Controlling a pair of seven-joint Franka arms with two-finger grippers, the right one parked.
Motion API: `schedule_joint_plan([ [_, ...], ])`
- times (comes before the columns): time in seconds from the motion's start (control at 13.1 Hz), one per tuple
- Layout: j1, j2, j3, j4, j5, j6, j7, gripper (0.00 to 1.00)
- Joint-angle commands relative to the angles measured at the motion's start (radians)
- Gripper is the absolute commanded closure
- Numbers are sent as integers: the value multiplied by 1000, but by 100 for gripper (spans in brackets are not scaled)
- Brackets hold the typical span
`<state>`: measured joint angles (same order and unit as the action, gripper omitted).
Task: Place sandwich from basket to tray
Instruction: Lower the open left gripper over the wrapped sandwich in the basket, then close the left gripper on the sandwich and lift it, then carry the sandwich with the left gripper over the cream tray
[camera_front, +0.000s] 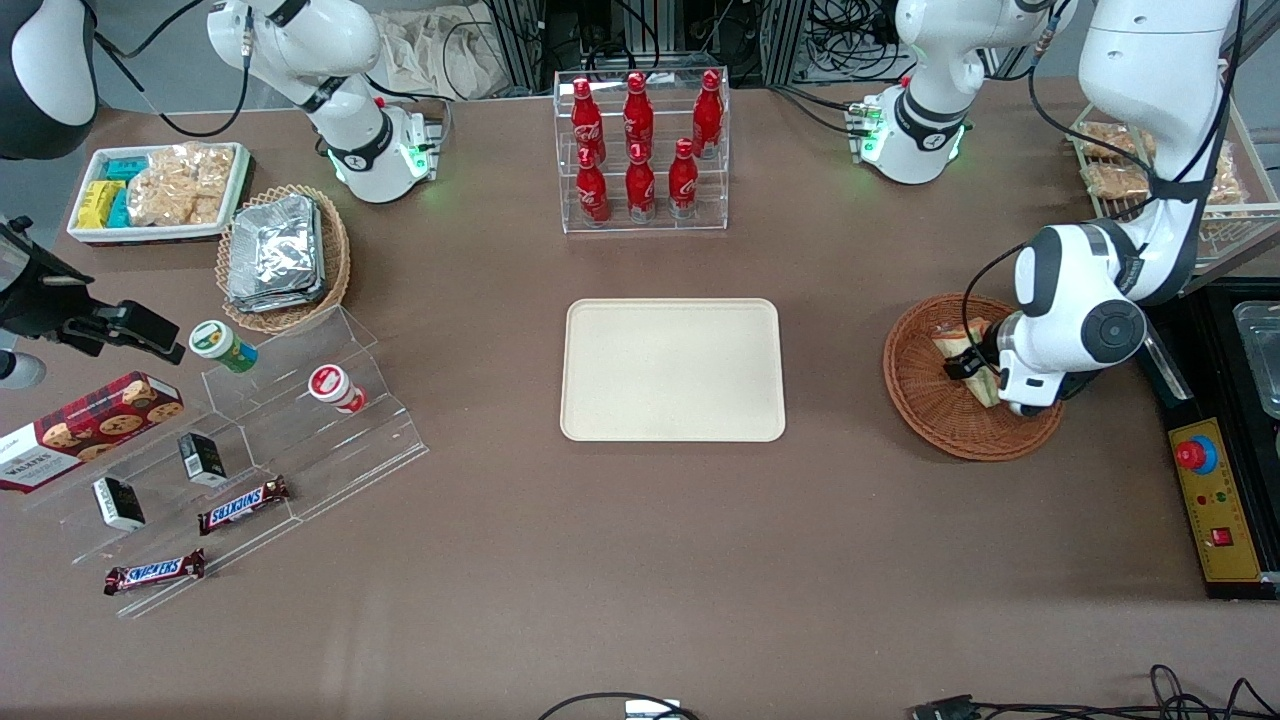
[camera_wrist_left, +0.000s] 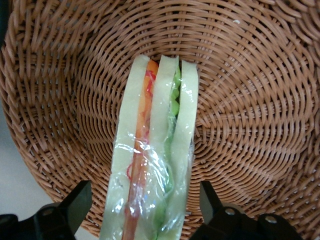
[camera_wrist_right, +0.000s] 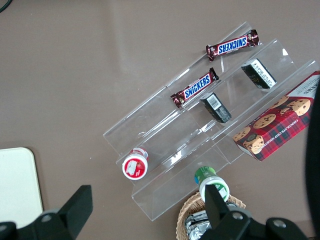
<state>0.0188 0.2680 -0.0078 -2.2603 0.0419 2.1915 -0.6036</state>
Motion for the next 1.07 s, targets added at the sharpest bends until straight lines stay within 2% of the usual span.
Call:
schedule_joint_plan([
  [0.0,-7,13,-1,13,26,11,-24,100],
  [0.38,-3,-2,0,19,26,-4,-22,100],
  [0.69,-7,-201,-11,96,33,-267,31,100],
  [0.76,-7,-245,-20,157,33,-357,88,100],
  [0.99,-7,-256,-24,480,13,-684,217,100],
])
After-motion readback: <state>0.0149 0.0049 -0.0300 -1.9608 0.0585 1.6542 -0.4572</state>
